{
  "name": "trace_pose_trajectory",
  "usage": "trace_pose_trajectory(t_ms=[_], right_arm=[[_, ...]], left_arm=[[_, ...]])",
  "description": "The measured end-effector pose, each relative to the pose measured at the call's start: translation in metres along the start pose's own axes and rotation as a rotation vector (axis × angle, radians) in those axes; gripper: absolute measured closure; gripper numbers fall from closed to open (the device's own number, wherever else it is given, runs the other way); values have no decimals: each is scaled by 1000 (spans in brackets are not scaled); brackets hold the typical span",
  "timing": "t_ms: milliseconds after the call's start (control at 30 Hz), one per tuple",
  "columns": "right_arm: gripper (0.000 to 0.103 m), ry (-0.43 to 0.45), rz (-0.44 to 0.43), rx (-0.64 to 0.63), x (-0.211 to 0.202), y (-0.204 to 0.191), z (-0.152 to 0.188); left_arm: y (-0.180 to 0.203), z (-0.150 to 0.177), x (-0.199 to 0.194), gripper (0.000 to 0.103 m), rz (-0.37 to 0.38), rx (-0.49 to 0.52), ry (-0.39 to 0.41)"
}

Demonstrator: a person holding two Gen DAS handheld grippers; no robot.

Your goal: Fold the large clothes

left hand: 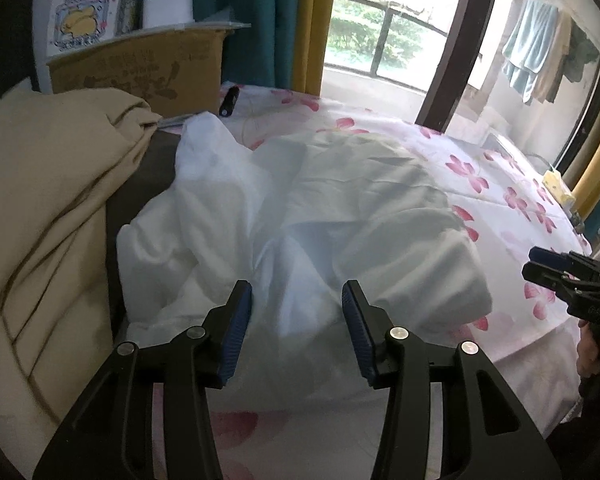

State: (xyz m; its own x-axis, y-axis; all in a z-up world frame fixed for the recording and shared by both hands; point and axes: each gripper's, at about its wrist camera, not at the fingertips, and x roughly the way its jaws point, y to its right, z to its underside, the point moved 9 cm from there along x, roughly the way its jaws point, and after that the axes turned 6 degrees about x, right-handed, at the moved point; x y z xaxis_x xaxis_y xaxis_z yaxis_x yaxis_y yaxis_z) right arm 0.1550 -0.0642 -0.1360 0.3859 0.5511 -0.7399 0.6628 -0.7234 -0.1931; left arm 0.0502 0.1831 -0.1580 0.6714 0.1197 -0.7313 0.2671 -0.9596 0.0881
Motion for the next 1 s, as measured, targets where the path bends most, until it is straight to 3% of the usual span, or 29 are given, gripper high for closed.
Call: trace_pose_trajectory(t_ms=[300, 733, 1000], right_arm=[[49, 18, 39, 23, -23, 19, 13], [44, 80, 132, 95, -67, 65, 21], [42, 126, 203, 135, -99, 99, 23]], left_arm=[[29, -18, -33, 53, 29, 7, 105], [81, -38, -42, 53, 89, 57, 151], [104, -53, -56, 53, 94, 32, 188]])
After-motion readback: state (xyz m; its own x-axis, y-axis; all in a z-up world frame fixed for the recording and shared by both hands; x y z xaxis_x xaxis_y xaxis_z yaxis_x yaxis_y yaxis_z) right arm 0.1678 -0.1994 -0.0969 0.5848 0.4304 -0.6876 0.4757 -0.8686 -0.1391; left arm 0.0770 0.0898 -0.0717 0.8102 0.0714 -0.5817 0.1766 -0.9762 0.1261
